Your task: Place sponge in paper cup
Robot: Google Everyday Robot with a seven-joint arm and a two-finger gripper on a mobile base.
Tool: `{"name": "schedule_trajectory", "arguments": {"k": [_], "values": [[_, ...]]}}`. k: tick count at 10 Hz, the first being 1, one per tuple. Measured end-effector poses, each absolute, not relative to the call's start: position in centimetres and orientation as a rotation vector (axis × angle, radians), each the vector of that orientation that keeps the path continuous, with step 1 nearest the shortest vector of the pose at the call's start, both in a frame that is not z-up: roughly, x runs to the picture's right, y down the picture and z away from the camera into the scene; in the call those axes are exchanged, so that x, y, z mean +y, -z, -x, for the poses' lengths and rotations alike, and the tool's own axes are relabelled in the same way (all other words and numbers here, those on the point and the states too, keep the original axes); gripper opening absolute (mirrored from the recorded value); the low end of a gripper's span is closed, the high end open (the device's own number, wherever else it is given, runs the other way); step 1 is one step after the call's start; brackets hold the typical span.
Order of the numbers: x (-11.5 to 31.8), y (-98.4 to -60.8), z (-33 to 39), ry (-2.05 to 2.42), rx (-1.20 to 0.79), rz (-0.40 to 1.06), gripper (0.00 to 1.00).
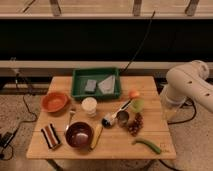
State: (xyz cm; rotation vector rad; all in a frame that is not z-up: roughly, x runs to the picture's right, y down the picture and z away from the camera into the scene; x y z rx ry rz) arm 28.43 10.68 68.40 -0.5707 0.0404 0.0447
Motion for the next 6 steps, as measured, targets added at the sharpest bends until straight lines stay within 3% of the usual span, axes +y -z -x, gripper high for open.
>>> {"name": "schedule_trajectory", "arguments": {"k": [6], "values": [[10.08, -68.76, -28.01, -0.002, 0.03, 0.565, 0.65]]}}
